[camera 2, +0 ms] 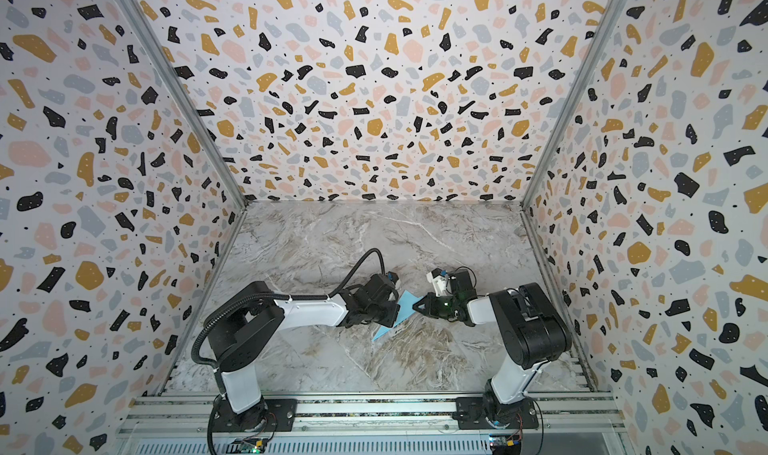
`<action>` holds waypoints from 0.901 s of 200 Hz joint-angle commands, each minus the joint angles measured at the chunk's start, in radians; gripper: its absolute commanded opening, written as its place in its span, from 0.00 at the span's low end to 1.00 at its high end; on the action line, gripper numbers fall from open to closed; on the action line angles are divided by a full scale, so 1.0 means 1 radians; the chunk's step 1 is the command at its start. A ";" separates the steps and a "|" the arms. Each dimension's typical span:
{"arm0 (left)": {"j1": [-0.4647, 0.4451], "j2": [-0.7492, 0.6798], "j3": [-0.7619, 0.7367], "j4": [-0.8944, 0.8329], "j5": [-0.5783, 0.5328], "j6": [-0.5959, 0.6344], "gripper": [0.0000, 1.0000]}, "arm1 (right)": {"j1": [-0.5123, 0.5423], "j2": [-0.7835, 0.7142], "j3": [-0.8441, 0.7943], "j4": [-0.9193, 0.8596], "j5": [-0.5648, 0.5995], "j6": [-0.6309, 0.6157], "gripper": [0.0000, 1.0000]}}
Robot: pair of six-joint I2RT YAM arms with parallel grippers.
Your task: Fold a paper plane with a square sheet of paper (pick it up from the middle)
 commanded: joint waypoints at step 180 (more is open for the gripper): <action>0.015 -0.281 -0.001 0.006 0.021 -0.048 0.40 | -0.040 -0.371 0.019 -0.259 0.224 -0.007 0.41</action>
